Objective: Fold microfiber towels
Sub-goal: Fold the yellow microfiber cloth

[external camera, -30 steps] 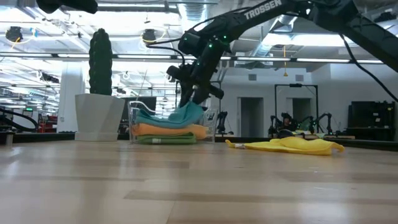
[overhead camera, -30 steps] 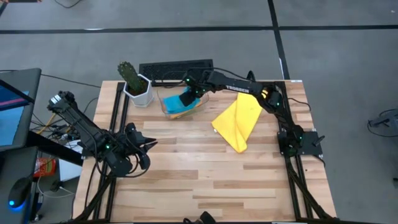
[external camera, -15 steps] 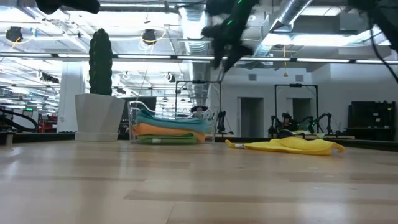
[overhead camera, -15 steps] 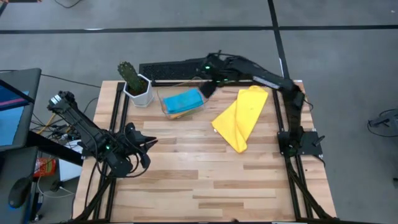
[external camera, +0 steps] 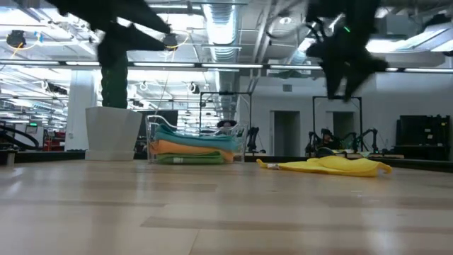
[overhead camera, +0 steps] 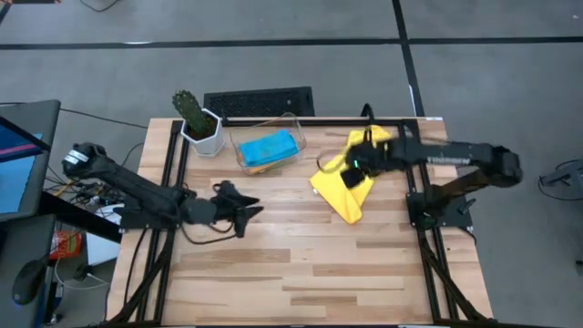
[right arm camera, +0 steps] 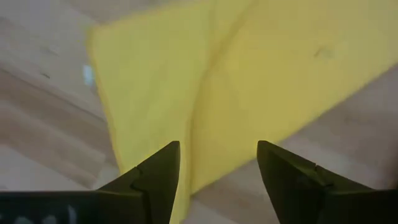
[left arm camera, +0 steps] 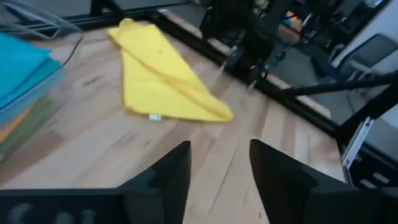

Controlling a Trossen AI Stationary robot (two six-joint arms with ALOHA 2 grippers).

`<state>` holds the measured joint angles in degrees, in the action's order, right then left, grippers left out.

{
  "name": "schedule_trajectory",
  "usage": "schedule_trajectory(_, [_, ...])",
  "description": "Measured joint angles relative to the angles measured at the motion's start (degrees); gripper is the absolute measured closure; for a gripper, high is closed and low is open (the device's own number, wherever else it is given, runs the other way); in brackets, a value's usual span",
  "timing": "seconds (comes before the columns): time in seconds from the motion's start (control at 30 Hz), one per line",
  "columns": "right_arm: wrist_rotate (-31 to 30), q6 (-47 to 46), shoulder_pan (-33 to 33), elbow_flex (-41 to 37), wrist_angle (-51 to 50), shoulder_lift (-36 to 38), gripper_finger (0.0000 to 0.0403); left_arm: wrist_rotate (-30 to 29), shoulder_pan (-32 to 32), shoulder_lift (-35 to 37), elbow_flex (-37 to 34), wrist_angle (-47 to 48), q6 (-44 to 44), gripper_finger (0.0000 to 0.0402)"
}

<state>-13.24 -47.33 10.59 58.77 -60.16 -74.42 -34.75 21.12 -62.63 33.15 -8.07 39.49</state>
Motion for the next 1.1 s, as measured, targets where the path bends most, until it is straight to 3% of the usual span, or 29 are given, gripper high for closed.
schedule_trajectory(0.13, [2.7,-8.9,-4.7,-12.9,9.3,3.1,0.0163,7.3,-6.3,-5.9,-0.7,-11.5,-5.2,0.0225])
schedule_trajectory(0.27, [4.8,-16.4,-10.1,-20.3,15.6,3.9,0.0163,18.3,-12.0,-15.7,1.9,-19.8,-7.8,0.0222])
schedule_trajectory(0.53, [4.1,-25.9,-19.4,-24.5,23.2,0.5,0.0163,28.4,-18.5,-33.7,13.4,-22.6,-11.6,0.0221])
schedule_trajectory(0.73, [4.2,-27.1,-22.4,-24.6,26.8,-6.0,0.0172,36.3,-22.4,-41.7,21.0,-22.5,-12.5,0.0221])
schedule_trajectory(0.83, [3.9,-27.7,-23.3,-24.4,27.6,-7.3,0.0210,37.1,-24.2,-44.0,23.3,-22.4,-12.7,0.0221])
schedule_trajectory(1.03, [5.2,-28.1,-24.4,-24.4,30.3,-7.6,0.0359,39.2,-25.7,-47.1,25.7,-21.8,-12.1,0.0221])
schedule_trajectory(1.1, [7.4,-28.3,-25.5,-23.7,31.4,-6.4,0.0386,38.5,-25.7,-47.2,25.7,-18.7,-13.8,0.0221])
